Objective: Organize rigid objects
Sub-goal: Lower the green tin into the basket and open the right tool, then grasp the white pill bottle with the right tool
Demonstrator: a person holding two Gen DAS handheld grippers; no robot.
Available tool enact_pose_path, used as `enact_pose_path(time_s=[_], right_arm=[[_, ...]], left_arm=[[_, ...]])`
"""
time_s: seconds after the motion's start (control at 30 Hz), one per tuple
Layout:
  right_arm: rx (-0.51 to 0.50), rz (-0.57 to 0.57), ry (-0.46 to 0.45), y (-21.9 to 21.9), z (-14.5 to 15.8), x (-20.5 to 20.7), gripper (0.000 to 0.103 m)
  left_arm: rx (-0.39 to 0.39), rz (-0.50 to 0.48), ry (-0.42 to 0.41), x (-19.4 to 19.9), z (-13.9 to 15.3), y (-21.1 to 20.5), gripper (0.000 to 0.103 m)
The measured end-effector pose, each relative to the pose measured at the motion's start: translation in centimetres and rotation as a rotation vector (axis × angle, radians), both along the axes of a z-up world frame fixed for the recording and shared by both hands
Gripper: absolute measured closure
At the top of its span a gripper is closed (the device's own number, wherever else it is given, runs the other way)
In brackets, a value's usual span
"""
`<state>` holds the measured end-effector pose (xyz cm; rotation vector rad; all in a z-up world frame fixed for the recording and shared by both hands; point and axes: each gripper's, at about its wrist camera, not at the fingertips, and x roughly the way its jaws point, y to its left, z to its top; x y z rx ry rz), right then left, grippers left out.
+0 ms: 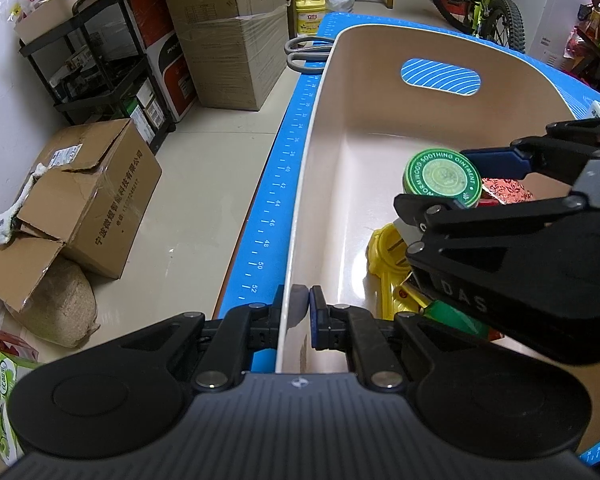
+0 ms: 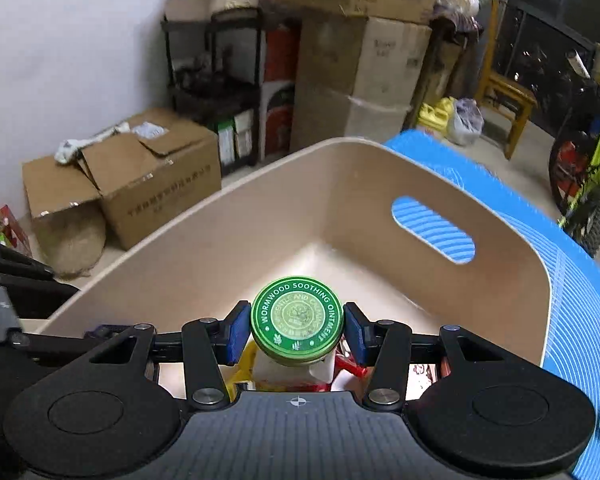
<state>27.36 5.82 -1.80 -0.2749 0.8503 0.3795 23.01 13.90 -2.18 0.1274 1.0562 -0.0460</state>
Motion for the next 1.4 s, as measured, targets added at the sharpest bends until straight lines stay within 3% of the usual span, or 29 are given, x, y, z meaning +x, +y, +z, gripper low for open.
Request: enact_pose_path(time_s=[0.13, 0.2, 0.43, 0.63, 0.9, 1.23, 1.4], right_arm=[[-0.011, -0.024, 0.053, -0.3, -1.1, 0.4, 0.049], [-0.019, -0.029, 0.063, -0.4, -1.3, 0.4, 0.043], [0.053, -0.045, 0.019, -2.1, 0.5, 0.1, 0.03], [0.107, -0.085, -0.066, -4.2, 3.6, -0.7, 0.027], [0.143, -0.244, -0.179, -10.5, 7.0, -1.3, 0.027], [0.104, -0.422, -0.137, -18.3, 3.4, -0.2, 0.027], [0.109, -0.443, -0.042, -19.4, -0.4, 0.9, 0.027]], left_arm=[[-0.001, 0.0, 0.0, 0.0, 0.0, 0.0, 0.091], [-0.002, 0.0, 0.0, 0.0, 0.1, 0.0, 0.091], [-0.003, 0.0, 0.0, 0.0, 0.1, -0.1, 0.091], [-0.004, 0.001, 0.0, 0.0, 0.0, 0.0, 0.091], [-0.004, 0.0, -0.001, 0.0, 0.1, -0.2, 0.091], [0.0, 0.004, 0.0, 0.1, 0.0, -0.2, 0.091], [0.01, 0.007, -0.001, 0.1, 0.0, -0.3, 0.09]])
